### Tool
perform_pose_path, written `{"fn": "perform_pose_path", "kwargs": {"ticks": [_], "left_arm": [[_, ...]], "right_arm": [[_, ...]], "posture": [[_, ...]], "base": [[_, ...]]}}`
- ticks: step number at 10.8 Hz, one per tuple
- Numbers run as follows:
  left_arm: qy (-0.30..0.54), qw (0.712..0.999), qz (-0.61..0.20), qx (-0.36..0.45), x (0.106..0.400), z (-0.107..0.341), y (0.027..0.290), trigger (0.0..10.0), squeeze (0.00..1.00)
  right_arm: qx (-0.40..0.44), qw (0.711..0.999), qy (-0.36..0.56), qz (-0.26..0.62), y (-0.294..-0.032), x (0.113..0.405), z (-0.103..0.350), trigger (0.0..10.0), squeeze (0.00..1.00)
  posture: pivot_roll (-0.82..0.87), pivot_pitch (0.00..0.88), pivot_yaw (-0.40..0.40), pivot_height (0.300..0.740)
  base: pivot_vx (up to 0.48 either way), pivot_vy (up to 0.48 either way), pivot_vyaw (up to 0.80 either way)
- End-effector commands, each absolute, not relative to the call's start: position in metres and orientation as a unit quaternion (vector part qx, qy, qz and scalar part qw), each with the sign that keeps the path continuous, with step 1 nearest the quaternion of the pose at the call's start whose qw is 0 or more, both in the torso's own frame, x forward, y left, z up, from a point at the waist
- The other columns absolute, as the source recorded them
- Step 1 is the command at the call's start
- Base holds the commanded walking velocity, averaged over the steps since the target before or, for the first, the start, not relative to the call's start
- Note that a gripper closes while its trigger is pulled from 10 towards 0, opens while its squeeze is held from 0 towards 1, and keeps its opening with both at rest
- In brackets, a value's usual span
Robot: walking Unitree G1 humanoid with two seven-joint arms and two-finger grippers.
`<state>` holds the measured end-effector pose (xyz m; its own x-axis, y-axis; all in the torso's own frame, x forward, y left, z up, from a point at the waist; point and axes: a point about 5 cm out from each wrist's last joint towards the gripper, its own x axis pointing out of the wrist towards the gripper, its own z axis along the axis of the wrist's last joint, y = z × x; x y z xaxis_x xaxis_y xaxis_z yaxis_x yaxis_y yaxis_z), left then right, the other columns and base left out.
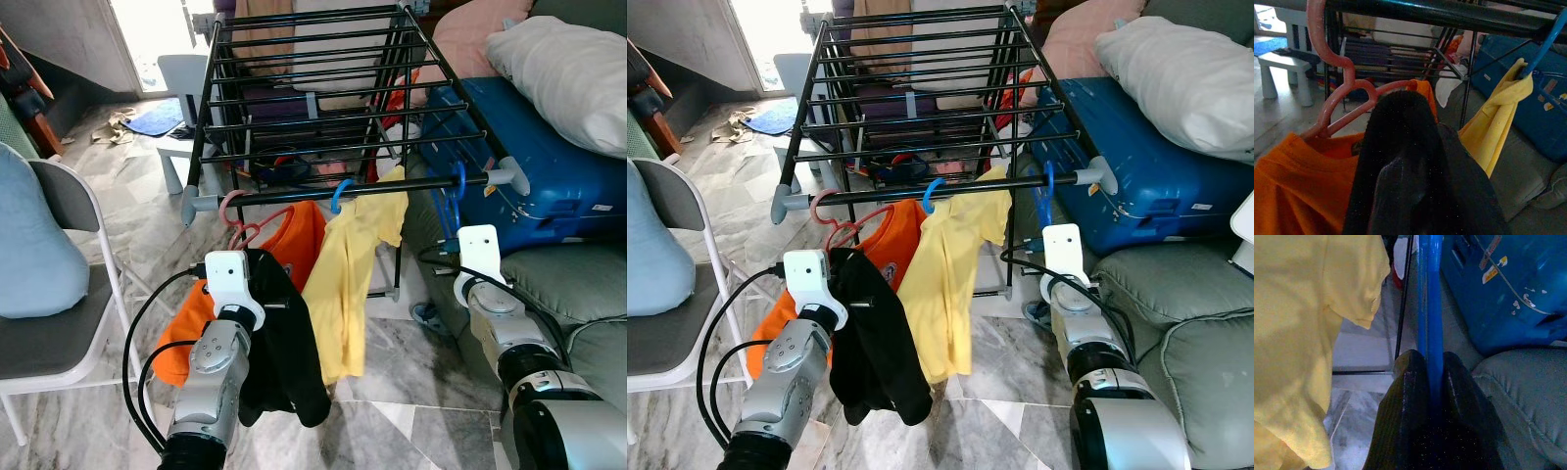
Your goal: Hang hanger
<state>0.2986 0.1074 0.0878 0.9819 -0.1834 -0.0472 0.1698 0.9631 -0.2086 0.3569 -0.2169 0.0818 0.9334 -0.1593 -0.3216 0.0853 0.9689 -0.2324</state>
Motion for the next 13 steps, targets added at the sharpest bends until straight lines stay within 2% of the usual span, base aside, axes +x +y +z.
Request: {"fn": "perform_pose_path", "kwargs": {"ticks": [1,3,4,5,8,11,13], "left_arm": [[0.025,0.991,-0.09,-0.099,0.302,0.093,0.106,10.0,0.0],[0.025,0.991,-0.087,-0.098,0.302,0.093,0.106,10.0,0.0],[0.025,0.991,-0.085,-0.098,0.301,0.092,0.107,10.0,0.0],[0.019,0.992,-0.079,-0.102,0.301,0.094,0.107,10.0,0.0],[0.021,0.992,-0.078,-0.1,0.301,0.095,0.103,10.0,0.0],[0.022,0.99,-0.092,-0.108,0.303,0.097,0.097,10.0,0.0],[0.03,0.989,-0.086,-0.113,0.302,0.096,0.097,10.0,0.0]], "right_arm": [[-0.11,0.981,0.146,-0.058,-0.214,0.361,0.091,0.0,0.0],[-0.114,0.986,0.111,-0.045,-0.21,0.359,0.095,0.0,0.0],[-0.116,0.988,0.093,-0.036,-0.209,0.354,0.093,6.4,0.0],[-0.117,0.988,0.092,-0.033,-0.212,0.341,0.083,10.0,0.0],[-0.118,0.988,0.089,-0.04,-0.22,0.314,0.067,10.0,0.0],[-0.115,0.989,0.087,-0.039,-0.216,0.309,0.069,10.0,0.0],[-0.112,0.989,0.087,-0.027,-0.21,0.311,0.07,10.0,0.0]], "posture": [[-0.14,0.0,0.045,0.74],[-0.14,0.0,0.042,0.74],[-0.14,0.0,0.038,0.74],[-0.14,0.0,0.036,0.74],[-0.14,0.0,0.042,0.74],[-0.14,0.0,0.045,0.74],[-0.14,0.0,0.039,0.74]], "base": [[0.0,0.0,0.0],[0.0,0.0,0.0],[0.0,0.0,0.0],[0.0,0.0,0.0],[0.0,0.0,0.0],[0.0,0.0,0.0],[-0.279,0.0,0.0]]}}
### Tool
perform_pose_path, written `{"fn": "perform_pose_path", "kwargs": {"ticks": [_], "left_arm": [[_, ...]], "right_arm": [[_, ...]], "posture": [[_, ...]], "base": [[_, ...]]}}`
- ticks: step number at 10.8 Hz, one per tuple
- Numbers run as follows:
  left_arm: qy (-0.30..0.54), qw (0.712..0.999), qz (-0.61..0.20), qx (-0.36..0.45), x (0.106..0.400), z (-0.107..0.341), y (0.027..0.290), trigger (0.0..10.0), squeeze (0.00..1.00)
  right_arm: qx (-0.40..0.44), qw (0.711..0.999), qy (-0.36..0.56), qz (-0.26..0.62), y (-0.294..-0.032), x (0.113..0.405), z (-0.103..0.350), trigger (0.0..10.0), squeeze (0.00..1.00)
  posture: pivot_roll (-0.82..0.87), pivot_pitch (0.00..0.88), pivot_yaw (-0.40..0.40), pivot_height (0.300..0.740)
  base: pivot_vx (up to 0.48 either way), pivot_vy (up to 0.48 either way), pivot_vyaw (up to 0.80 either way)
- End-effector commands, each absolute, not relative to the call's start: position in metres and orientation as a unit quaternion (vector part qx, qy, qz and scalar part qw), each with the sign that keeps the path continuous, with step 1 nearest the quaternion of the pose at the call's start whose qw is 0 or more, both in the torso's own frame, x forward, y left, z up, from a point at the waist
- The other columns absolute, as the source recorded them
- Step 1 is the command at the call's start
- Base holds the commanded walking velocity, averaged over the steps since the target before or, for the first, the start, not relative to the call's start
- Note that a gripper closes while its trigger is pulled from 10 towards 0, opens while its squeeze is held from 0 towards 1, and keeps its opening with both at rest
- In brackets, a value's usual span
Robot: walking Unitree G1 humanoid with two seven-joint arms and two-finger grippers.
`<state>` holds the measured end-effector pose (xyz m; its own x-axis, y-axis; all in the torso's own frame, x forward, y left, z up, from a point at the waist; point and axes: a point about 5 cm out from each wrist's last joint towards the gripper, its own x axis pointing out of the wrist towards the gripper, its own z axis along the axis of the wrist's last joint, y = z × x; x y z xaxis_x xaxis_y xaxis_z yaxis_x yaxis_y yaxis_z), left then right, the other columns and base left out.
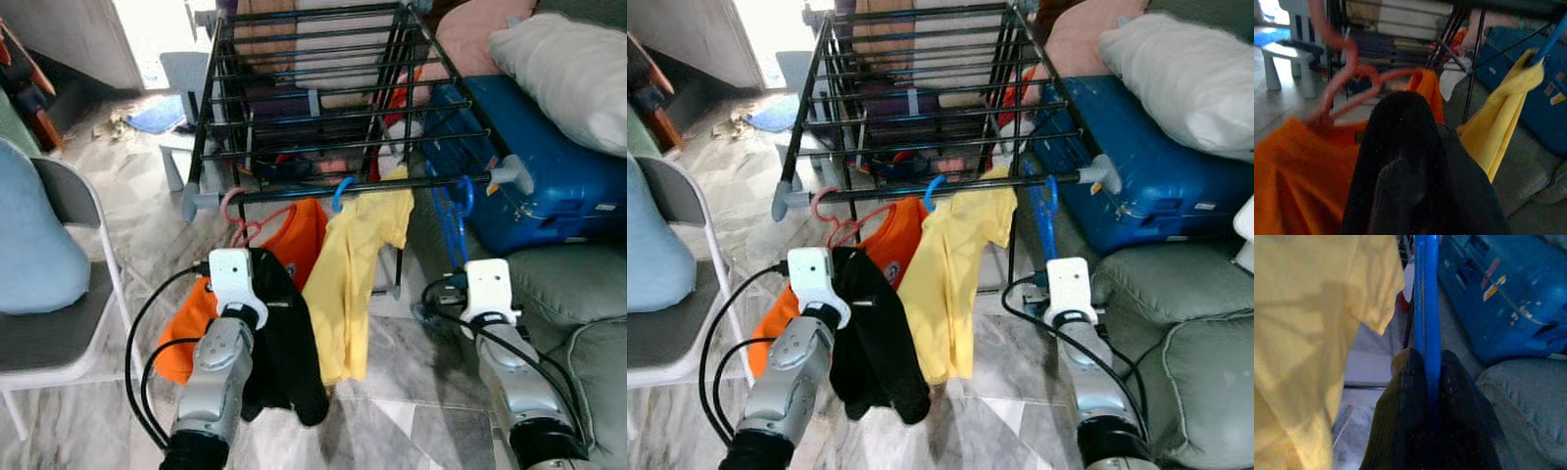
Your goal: Hang hanger
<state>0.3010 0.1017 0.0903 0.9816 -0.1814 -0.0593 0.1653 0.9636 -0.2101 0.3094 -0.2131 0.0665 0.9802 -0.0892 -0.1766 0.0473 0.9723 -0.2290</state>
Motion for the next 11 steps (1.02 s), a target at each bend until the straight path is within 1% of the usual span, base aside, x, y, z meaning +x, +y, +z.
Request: {"fn": "perform_pose_path", "kwargs": {"ticks": [1,11], "left_arm": [[0.029,0.989,-0.086,-0.113,0.3011,0.0963,0.097,10.0,0.0],[0.036,0.99,-0.085,-0.109,0.3005,0.0942,0.0938,10.0,0.0]], "right_arm": [[-0.11,0.99,0.087,-0.025,-0.2085,0.3111,0.0702,10.0,0.0],[-0.109,0.99,0.091,-0.011,-0.2023,0.3112,0.0722,10.0,0.0]], "posture": [[-0.14,0.0,0.037,0.74],[-0.15,0.0,0.033,0.74]], "base": [[-0.345,0.0,0.0],[-0.346,0.0,0.0]]}}
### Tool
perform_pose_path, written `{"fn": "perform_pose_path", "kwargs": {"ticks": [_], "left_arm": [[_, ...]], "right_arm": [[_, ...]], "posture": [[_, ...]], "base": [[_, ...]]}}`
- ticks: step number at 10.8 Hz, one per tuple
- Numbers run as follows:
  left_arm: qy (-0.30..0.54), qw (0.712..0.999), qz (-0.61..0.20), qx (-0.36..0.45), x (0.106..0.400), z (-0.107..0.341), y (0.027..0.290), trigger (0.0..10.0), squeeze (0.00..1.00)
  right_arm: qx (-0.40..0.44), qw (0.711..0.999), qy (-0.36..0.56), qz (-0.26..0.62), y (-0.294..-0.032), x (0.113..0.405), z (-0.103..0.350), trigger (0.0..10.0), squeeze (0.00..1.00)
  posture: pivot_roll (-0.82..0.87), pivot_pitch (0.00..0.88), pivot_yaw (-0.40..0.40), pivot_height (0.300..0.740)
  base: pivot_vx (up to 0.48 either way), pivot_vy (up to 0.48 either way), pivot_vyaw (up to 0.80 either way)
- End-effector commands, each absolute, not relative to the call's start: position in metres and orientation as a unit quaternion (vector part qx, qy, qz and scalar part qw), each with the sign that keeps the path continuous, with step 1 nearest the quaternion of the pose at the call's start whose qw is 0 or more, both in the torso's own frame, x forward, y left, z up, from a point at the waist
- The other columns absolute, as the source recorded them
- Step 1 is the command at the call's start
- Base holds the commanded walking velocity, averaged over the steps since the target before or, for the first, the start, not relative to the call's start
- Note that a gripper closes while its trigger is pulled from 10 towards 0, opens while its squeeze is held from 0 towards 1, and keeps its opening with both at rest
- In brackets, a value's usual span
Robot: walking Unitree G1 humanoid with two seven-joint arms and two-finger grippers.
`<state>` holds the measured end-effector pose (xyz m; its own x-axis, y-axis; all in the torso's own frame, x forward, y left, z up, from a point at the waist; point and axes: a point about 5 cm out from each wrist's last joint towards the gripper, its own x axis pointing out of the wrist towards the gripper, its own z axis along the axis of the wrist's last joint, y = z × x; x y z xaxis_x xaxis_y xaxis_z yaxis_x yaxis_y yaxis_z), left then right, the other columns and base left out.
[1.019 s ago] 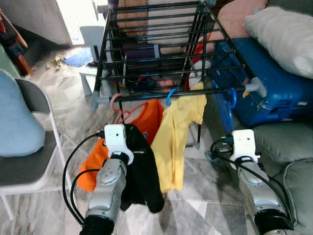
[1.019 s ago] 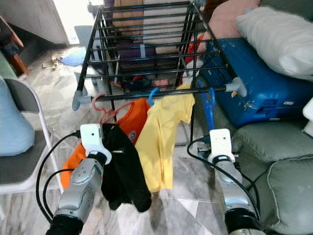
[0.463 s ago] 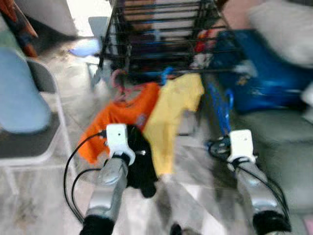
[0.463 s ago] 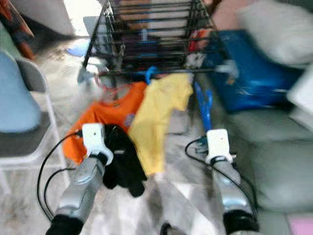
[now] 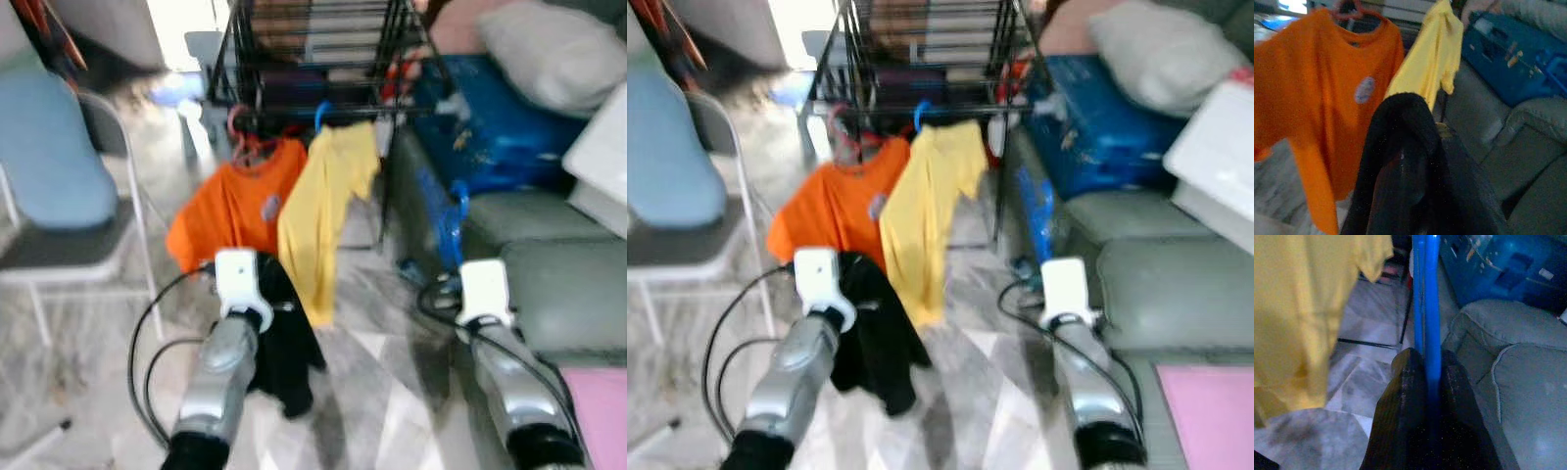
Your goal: Hang hanger
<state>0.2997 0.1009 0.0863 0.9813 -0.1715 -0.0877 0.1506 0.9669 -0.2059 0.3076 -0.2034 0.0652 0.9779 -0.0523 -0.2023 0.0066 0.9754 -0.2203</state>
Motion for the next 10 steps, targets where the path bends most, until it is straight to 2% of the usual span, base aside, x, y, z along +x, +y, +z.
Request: {"fn": "perform_pose_path", "kwargs": {"ticks": [1,6,9,10], "left_arm": [[0.035,0.99,-0.085,-0.109,0.3005,0.0941,0.0936,10.0,0.0],[0.038,0.99,-0.087,-0.1,0.3001,0.0921,0.0928,10.0,0.0],[0.037,0.991,-0.085,-0.094,0.2998,0.0917,0.095,10.0,0.0],[0.035,0.991,-0.084,-0.094,0.2999,0.0921,0.0957,10.0,0.0]], "right_arm": [[-0.108,0.99,0.091,-0.009,-0.201,0.3119,0.0729,10.0,0.0],[-0.107,0.99,0.09,-0.006,-0.1992,0.3116,0.0732,10.0,0.0],[-0.105,0.99,0.093,-0.003,-0.1981,0.3116,0.0723,10.0,0.0],[-0.105,0.99,0.094,-0.002,-0.197,0.3115,0.0718,10.0,0.0]], "posture": [[-0.15,0.0,0.032,0.74],[-0.15,0.0,0.034,0.74],[-0.15,0.0,0.035,0.74],[-0.15,0.0,0.035,0.74]], "base": [[-0.349,0.0,0.0],[-0.343,0.0,0.0],[-0.256,0.0,0.0],[0.0,0.0,0.0]]}}
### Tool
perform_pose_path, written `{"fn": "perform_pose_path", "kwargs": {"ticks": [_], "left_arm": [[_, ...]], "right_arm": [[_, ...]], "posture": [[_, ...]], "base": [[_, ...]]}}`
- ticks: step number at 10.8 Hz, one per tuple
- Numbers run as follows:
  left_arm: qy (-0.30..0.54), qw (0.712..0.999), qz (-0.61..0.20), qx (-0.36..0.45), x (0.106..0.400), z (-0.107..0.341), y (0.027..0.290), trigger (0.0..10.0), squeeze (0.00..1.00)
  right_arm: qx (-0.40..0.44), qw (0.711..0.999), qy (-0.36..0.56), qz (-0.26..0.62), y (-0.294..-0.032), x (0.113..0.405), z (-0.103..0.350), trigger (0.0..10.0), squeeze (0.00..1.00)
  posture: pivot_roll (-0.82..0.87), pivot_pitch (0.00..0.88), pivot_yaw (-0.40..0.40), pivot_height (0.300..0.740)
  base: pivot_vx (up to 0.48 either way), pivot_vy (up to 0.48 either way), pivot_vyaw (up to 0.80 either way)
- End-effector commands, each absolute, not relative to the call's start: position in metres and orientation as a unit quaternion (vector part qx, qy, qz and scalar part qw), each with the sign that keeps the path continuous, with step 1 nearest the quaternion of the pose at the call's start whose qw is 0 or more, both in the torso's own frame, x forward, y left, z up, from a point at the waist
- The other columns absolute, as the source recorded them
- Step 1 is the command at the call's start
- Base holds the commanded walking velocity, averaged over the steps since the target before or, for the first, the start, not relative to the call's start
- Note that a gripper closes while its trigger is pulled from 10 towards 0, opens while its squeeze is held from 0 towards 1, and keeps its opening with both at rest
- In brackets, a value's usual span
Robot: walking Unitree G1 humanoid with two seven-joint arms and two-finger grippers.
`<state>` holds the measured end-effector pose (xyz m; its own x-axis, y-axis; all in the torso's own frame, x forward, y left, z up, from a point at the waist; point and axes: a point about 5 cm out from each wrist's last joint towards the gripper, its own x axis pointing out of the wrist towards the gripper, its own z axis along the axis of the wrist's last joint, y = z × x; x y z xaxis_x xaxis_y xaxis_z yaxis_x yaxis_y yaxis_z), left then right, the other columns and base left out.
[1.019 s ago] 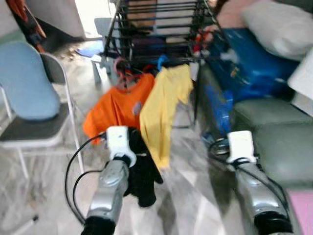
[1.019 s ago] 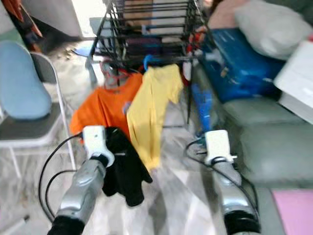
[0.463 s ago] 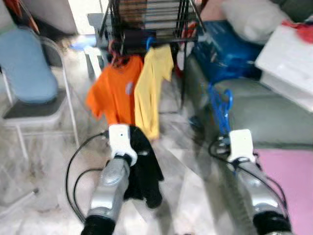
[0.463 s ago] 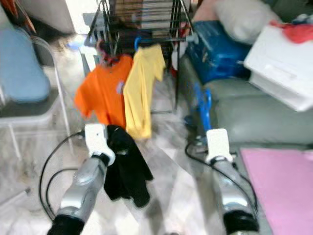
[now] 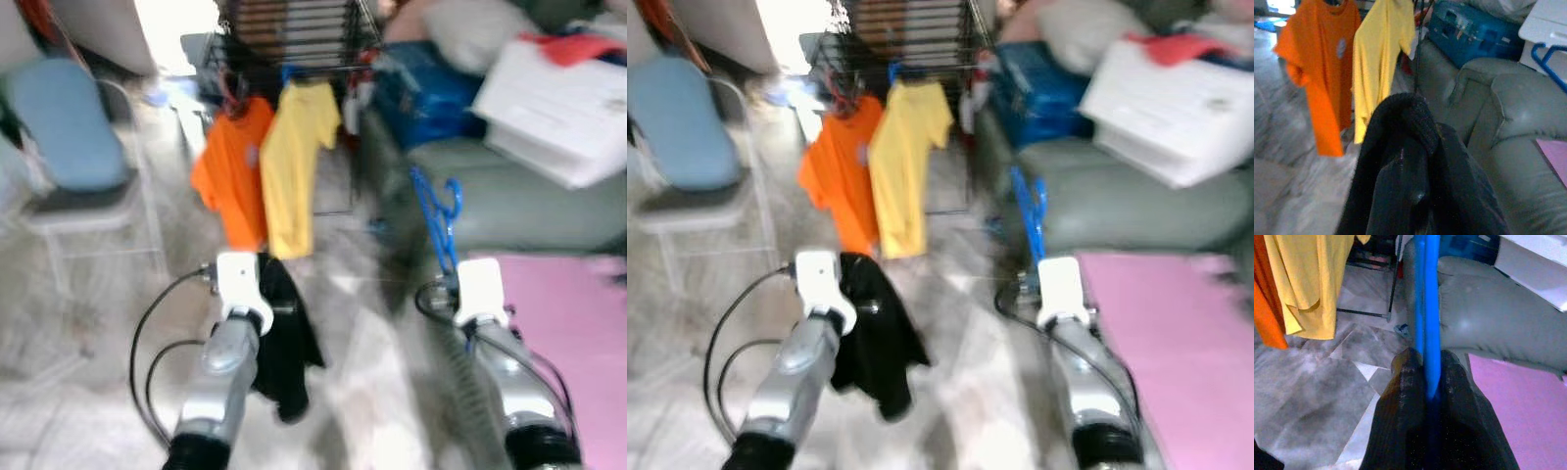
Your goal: Hang hanger
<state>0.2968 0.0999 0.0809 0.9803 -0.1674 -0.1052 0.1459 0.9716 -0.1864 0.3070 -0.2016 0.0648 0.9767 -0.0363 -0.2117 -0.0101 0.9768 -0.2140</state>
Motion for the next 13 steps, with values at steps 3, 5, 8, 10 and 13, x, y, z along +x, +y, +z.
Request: {"fn": "perform_pose_path", "kwargs": {"ticks": [3,5,8,10,13], "left_arm": [[0.032,0.991,-0.075,-0.105,0.3018,0.0936,0.1007,10.0,0.0],[0.029,0.991,-0.075,-0.105,0.3029,0.0939,0.1017,10.0,0.0],[0.028,0.991,-0.078,-0.102,0.3025,0.0936,0.1032,10.0,0.0],[0.029,0.992,-0.077,-0.098,0.3029,0.0934,0.105,10.0,0.0],[0.03,0.992,-0.081,-0.096,0.3022,0.0927,0.1047,10.0,0.0]], "right_arm": [[-0.108,0.989,0.103,0.012,-0.1953,0.3128,0.0696,10.0,0.0],[-0.108,0.989,0.101,0.016,-0.1944,0.3138,0.0704,10.0,0.0],[-0.105,0.989,0.104,0.028,-0.1887,0.3137,0.0679,10.0,0.0],[-0.104,0.989,0.106,0.027,-0.1897,0.3124,0.0663,10.0,0.0],[-0.101,0.988,0.114,0.02,-0.1911,0.3112,0.0634,10.0,0.0]], "posture": [[-0.15,0.0,0.035,0.74],[-0.14,0.0,0.034,0.74],[-0.14,0.0,0.036,0.74],[-0.14,0.0,0.041,0.74],[-0.13,0.0,0.045,0.74]], "base": [[0.0,0.0,0.0],[0.0,0.358,0.0],[0.0,0.252,0.0],[0.0,0.219,0.0],[0.0,0.0,0.0]]}}
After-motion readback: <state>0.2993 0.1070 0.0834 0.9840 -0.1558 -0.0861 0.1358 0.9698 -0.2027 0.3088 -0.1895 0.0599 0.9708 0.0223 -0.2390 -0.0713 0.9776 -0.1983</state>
